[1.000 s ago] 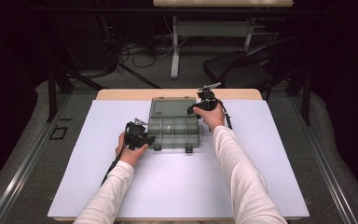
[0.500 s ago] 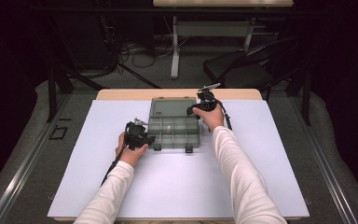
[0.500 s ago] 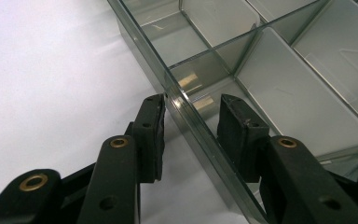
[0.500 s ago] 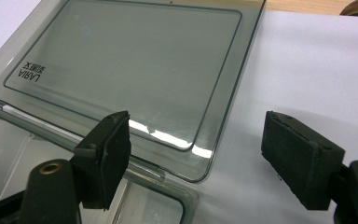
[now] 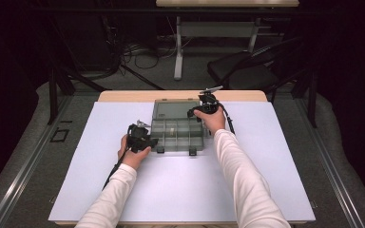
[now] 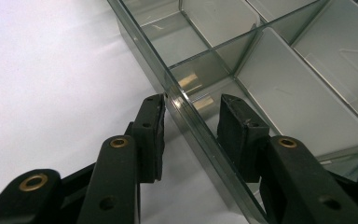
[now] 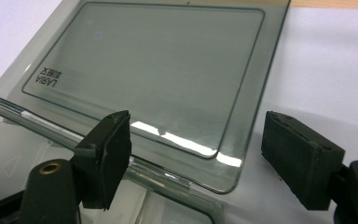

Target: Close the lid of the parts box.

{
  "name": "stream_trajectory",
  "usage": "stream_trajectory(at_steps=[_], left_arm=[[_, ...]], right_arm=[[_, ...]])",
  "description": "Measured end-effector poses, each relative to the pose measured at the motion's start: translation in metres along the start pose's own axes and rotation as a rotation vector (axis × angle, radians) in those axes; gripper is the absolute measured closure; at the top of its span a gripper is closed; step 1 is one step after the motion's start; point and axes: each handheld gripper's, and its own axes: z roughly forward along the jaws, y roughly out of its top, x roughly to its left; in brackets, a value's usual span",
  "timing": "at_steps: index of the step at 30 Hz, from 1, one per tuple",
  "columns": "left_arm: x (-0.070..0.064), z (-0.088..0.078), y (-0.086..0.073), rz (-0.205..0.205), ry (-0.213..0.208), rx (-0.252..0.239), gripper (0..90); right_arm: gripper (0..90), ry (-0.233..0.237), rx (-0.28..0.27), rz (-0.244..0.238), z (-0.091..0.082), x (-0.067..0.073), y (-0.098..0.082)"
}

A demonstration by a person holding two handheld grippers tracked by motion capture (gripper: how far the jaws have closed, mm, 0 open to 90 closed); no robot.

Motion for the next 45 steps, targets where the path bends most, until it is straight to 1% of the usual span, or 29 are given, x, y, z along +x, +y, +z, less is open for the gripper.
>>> stream_trajectory(at_steps=[1,6,10,14,16,21,27,28,31,33,37,41,43,44,45], left_arm=[[0.0000,0.0000,0.0000,0.000,0.000,0.000,60.6],[-0.0001,0.0000,0.0000,-0.001,0.000,-0.001,60.6],[-0.0001,0.0000,0.0000,0.000,0.001,0.000,60.6],[-0.0002,0.0000,-0.0001,-0.001,0.001,-0.001,60.7],[-0.0002,0.0000,-0.0001,-0.001,0.001,-0.001,60.6],[-0.0002,0.0000,-0.0001,-0.001,0.001,-0.001,60.6],[-0.0002,-0.0001,-0.0002,0.000,0.001,0.000,60.7],[-0.0002,-0.0001,-0.0002,0.000,0.001,0.000,60.6],[-0.0003,-0.0001,-0.0003,-0.001,0.002,0.000,60.7],[-0.0003,-0.0002,-0.0003,-0.001,0.002,0.000,60.6],[-0.0002,-0.0004,-0.0002,0.000,-0.001,0.003,60.7],[-0.0003,-0.0002,-0.0004,-0.001,0.002,0.000,60.7],[-0.0002,-0.0003,-0.0003,-0.001,0.000,0.001,60.6],[-0.0003,-0.0001,-0.0004,-0.001,0.001,-0.001,60.7],[0.0000,-0.0005,-0.0002,0.000,-0.003,0.005,60.6]], right_arm=[[23.7,0.002,0.006,0.001,0.0000,0.0003,0.0001],[23.5,0.013,0.001,0.008,0.0012,0.0005,-0.0001],[23.5,0.013,-0.003,0.013,0.0020,0.0003,-0.0004],[23.1,0.019,0.005,0.010,0.0025,-0.0014,-0.0005],[23.0,0.028,-0.005,0.014,0.0033,-0.0021,-0.0008],[22.3,0.029,0.003,0.023,0.0036,-0.0023,-0.0006],[21.5,0.037,-0.002,0.015,0.0044,-0.0029,-0.0006],[21.5,0.033,0.005,0.010,0.0040,-0.0028,-0.0003],[20.7,0.035,0.002,-0.002,0.0044,-0.0028,-0.0002],[20.2,0.033,0.006,-0.003,0.0046,-0.0029,-0.0001],[19.6,0.042,-0.004,-0.007,0.0061,-0.0039,-0.0003],[19.4,0.050,-0.010,-0.005,0.0078,-0.0051,-0.0004],[19.3,0.045,0.004,-0.004,0.0076,-0.0056,-0.0002],[19.3,0.053,-0.009,0.001,0.0087,-0.0060,-0.0006],[19.3,0.055,-0.009,0.004,0.0091,-0.0059,-0.0007]])
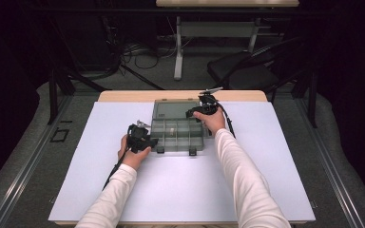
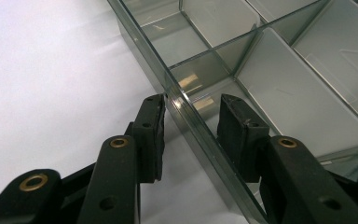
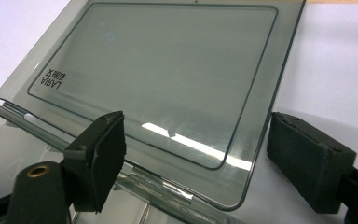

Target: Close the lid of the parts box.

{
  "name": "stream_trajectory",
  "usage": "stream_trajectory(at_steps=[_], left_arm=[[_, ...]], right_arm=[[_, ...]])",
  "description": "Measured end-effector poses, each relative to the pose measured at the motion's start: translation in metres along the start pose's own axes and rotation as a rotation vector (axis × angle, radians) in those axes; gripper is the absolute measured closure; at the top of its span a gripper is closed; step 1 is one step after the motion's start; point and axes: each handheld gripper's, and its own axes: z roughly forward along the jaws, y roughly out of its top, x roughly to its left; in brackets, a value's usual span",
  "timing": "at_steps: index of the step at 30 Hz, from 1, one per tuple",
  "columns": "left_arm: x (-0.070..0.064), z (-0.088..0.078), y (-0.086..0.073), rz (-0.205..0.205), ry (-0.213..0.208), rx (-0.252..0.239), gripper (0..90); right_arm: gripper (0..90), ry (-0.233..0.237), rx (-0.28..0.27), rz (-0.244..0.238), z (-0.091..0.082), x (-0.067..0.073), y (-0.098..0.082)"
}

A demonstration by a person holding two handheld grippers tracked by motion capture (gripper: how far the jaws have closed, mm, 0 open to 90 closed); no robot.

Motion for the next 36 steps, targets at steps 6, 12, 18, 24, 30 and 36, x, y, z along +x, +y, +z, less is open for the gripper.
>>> stream_trajectory(at_steps=[6,12,18,24,30,36], left_arm=[[0.0000,-0.0001,0.0000,0.000,-0.002,0.001,60.6],[0.0000,-0.0001,0.0000,0.001,-0.001,0.001,60.6],[0.0000,-0.0001,0.0000,0.000,-0.002,0.001,60.7],[-0.0002,-0.0001,0.0000,-0.001,-0.001,0.001,60.6],[-0.0003,-0.0001,0.0000,-0.001,-0.001,0.001,60.7],[-0.0003,-0.0001,0.0000,0.000,0.000,0.001,60.6]], right_arm=[[19.3,-0.006,0.005,-0.008,0.0011,-0.0003,0.0001],[19.3,-0.005,0.002,-0.006,0.0019,-0.0004,-0.0002],[19.3,-0.007,0.000,-0.011,0.0032,-0.0001,-0.0005],[19.6,-0.007,-0.006,-0.017,0.0036,0.0007,-0.0006],[19.9,-0.007,-0.014,-0.022,0.0027,0.0014,-0.0006],[20.4,-0.013,-0.014,-0.027,0.0010,0.0030,0.0000]])
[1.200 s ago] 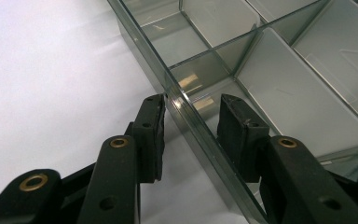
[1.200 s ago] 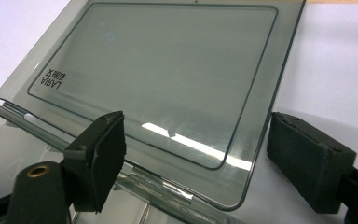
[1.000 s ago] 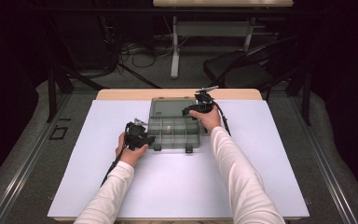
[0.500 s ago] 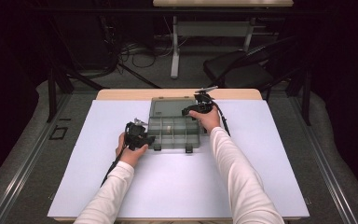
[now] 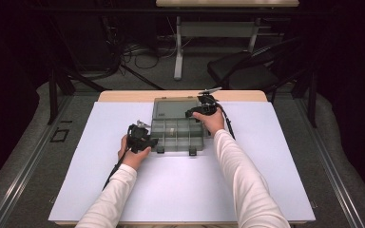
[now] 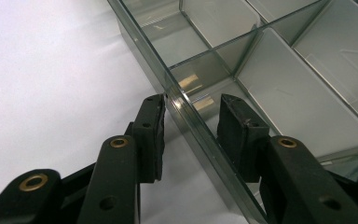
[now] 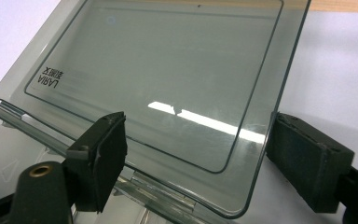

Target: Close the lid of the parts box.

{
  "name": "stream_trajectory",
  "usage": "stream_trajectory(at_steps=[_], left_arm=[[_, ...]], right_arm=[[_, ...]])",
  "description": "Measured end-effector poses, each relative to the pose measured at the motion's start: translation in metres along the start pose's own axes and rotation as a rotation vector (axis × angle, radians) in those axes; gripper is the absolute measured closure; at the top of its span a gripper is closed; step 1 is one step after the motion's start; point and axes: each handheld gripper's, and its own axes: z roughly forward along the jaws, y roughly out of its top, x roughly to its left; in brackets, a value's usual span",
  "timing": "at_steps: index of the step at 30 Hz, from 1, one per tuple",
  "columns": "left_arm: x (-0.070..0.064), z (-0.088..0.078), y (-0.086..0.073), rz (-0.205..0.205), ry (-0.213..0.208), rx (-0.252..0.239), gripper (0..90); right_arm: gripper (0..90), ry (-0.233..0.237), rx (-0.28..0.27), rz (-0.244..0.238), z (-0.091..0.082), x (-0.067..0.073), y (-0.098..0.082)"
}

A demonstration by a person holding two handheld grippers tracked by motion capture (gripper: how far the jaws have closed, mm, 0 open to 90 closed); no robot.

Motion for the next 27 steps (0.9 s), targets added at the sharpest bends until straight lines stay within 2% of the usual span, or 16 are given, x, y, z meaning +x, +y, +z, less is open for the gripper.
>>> stream_trajectory(at_steps=[5,15,16,18,21,25,27], left_arm=[[0.000,0.000,0.000,0.000,0.001,0.000,60.7],[-0.001,0.001,0.000,0.010,0.015,-0.010,60.6],[-0.001,0.001,0.000,0.011,0.015,-0.007,60.7],[-0.002,0.001,0.000,0.010,0.018,-0.011,60.7],[-0.002,0.001,0.000,0.012,0.020,-0.011,60.7],[-0.002,0.001,0.000,0.012,0.021,-0.012,60.7],[-0.002,0.001,0.000,0.012,0.022,-0.012,60.7]], right_arm=[[22.7,-0.011,0.009,-0.012,-0.003,0.000,0.001],[30.4,-0.018,-0.004,-0.034,-0.009,0.000,0.003],[31.4,-0.012,-0.018,-0.036,-0.009,0.000,0.003],[33.0,-0.026,0.010,-0.039,-0.013,0.000,0.004],[37.1,-0.017,-0.022,-0.044,-0.014,-0.001,0.004],[42.6,-0.021,-0.021,-0.056,-0.018,-0.004,0.006],[45.0,-0.010,-0.040,-0.038,-0.019,-0.005,0.006]])
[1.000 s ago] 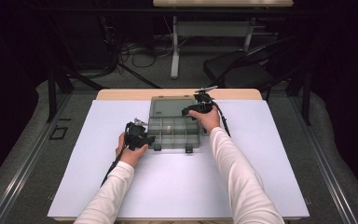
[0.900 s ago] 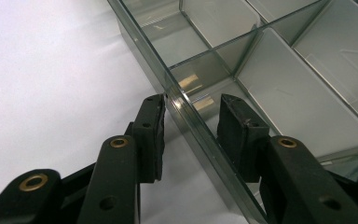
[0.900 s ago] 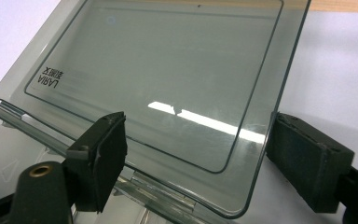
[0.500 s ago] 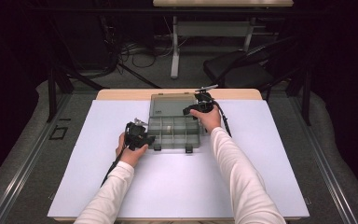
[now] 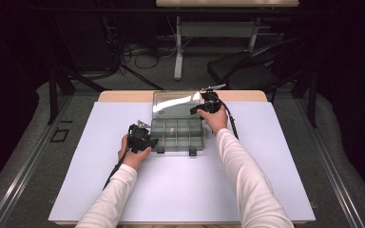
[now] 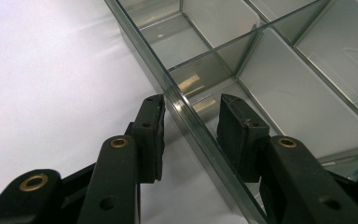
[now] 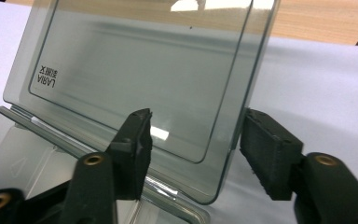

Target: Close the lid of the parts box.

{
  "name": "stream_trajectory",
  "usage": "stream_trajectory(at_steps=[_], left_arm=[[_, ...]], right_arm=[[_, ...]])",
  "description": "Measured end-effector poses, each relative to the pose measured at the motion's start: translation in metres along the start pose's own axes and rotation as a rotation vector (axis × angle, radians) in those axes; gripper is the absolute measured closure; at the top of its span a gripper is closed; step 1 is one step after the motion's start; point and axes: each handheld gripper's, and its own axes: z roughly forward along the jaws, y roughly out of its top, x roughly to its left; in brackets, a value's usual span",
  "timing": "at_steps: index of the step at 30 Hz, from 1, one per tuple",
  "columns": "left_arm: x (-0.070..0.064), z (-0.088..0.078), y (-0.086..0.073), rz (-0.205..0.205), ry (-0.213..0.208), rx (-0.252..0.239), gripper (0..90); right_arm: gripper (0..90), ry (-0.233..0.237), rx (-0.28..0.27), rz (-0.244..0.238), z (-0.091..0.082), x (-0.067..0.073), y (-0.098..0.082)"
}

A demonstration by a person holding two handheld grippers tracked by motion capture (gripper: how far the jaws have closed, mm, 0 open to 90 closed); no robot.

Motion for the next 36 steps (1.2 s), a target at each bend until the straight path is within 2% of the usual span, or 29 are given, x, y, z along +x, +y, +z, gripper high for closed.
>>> stream_trajectory(at_steps=[10,16,26,33,36], left_arm=[[0.000,-0.001,0.000,0.004,-0.003,0.008,60.6],[0.000,-0.001,0.000,0.005,-0.001,0.007,60.7],[0.000,-0.001,0.000,0.007,0.000,0.007,60.8],[0.000,-0.001,0.000,0.006,0.002,0.007,60.8],[0.000,-0.001,0.000,0.006,0.001,0.007,60.9]], right_arm=[[56.7,-0.003,-0.011,-0.008,-0.007,-0.002,0.002],[67.7,-0.018,-0.012,-0.015,-0.011,-0.005,0.003],[80.1,0.018,-0.029,-0.007,-0.015,-0.013,0.003],[83.1,0.033,-0.036,0.000,-0.017,-0.016,0.002],[83.8,0.059,-0.072,0.023,-0.016,-0.019,-0.002]])
